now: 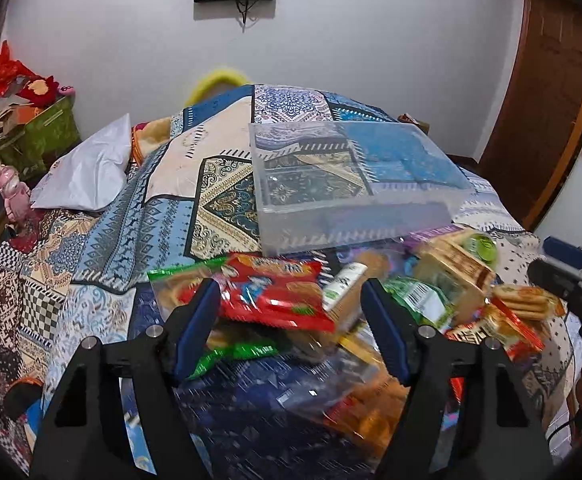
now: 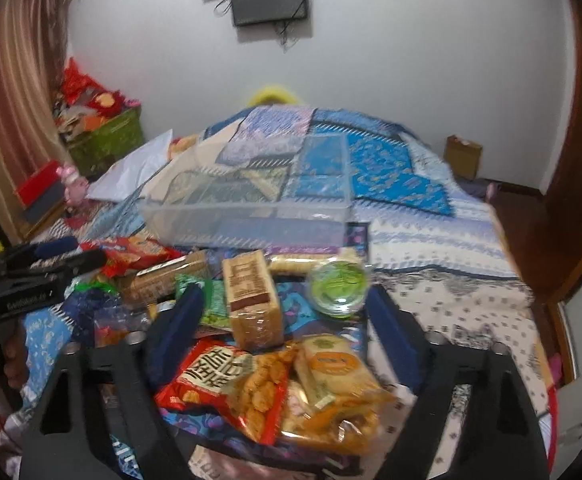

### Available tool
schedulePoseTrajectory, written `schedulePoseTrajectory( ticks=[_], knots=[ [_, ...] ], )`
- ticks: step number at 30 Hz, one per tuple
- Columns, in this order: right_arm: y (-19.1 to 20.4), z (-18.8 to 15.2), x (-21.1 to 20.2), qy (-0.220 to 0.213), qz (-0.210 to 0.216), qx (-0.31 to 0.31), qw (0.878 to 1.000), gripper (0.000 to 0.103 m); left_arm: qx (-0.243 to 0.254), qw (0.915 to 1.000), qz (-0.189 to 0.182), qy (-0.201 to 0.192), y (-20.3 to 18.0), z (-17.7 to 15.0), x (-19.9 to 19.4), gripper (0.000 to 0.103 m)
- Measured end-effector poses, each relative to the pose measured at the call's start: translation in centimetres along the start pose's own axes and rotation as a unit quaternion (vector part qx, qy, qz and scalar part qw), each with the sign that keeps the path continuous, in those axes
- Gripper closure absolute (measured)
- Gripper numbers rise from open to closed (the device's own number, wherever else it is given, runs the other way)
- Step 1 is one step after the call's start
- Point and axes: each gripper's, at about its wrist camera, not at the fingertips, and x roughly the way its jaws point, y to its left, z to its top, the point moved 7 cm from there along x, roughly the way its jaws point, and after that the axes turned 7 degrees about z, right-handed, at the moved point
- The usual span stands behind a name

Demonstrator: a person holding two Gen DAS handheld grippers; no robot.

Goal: Organize snacks
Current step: 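Grasp the red cartoon packet with the left tool while the right tool grasps the wrapped cake slice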

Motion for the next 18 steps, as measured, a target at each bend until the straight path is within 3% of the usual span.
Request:
schedulePoseTrajectory(
  ticks=[7,11,18],
  knots=[
    [1.0,0.3,2.8,0.031,0.023,-0.014,0.999,0.041,0.032,0.9990,-0.009,0.030,0.6,1.7,3.0,0.030],
    [1.1,0.0,4.2,0.053,0.034,-0.010,0.998,0.049,0.038,0.9961,-0.030,0.074,0.8,1.5,5.3,0.030],
    [1.0,-0.8,5.5,0.077,0.034,-0.009,0.996,0.052,0.067,0.9920,-0.020,0.105,0.7,0.7,7.2,0.030]
  ],
)
